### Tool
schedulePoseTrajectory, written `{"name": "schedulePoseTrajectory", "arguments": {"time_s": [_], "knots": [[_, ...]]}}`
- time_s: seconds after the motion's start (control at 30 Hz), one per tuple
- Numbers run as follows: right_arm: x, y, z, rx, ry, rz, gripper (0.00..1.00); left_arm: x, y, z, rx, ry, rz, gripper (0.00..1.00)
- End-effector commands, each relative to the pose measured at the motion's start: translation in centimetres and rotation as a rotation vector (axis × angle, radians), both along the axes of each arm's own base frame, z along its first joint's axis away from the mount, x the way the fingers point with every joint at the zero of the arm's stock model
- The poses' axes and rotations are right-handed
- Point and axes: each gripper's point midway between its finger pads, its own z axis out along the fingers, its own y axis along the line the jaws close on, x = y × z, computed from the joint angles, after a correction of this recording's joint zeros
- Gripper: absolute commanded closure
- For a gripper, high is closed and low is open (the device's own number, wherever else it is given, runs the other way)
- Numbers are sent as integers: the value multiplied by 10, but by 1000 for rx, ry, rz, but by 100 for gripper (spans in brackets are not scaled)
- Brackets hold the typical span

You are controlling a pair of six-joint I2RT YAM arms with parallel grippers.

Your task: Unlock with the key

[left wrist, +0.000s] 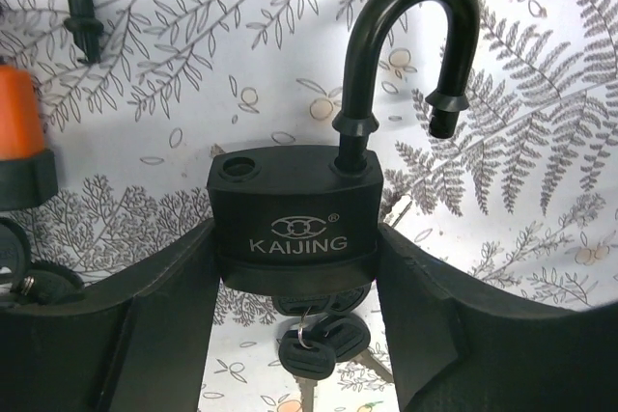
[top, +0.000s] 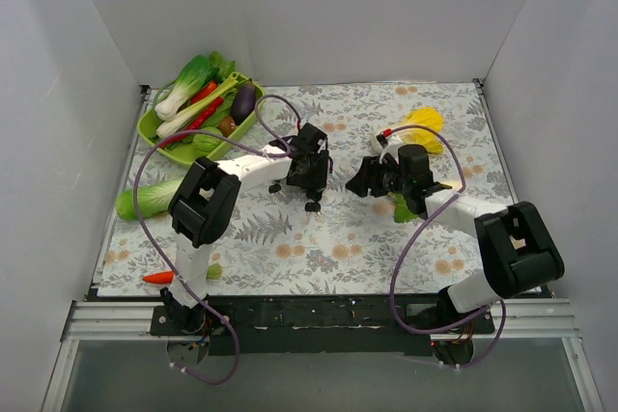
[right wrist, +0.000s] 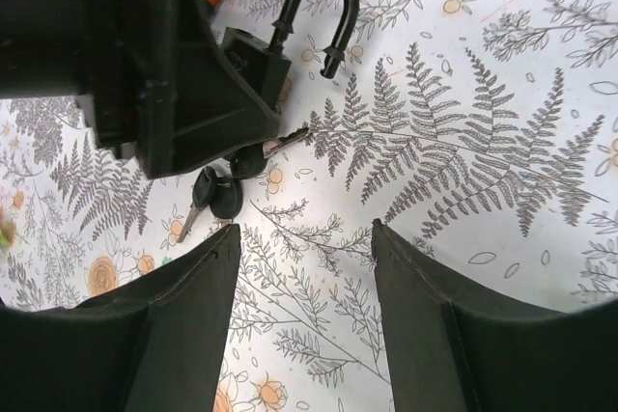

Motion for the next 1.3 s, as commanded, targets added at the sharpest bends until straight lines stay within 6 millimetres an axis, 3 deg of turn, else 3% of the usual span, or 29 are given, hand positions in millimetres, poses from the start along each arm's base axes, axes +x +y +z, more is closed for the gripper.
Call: {"name": "schedulePoseTrajectory", "arguments": {"time_s": [0.0, 0.23, 0.37, 0.5, 0.63, 0.87, 1.0, 1.1, 1.17, 1.27], "knots": [[4, -16, 18, -56, -79, -50, 35, 5, 17, -14, 97, 51, 18, 91], [-1, -25, 34, -79, -123, -76, 34, 16, 18, -12, 127, 24, 13, 83], [-5, -29, 37, -77, -128, -82, 35, 19, 14, -12, 120, 24, -10, 71], [-9, -31, 41, -79, -137, -81, 35, 21, 13, -7, 111, 7, -15, 49], [-10, -34, 45, -91, -156, -84, 34, 24, 12, -2, 105, -12, -17, 34], [-10, -35, 50, -92, -169, -89, 34, 28, 11, 7, 96, -36, -10, 23], [-10, -34, 55, -86, -178, -90, 34, 35, 9, 25, 66, -92, 8, 16], [-9, -35, 62, -85, -207, -86, 33, 39, 6, 48, 2, -181, 11, 2], [-7, -36, 63, -87, -222, -88, 31, 32, 11, 57, -30, -227, 4, 2], [-2, -36, 63, -94, -227, -83, 30, 37, 10, 80, -131, -360, 9, 2]]}}
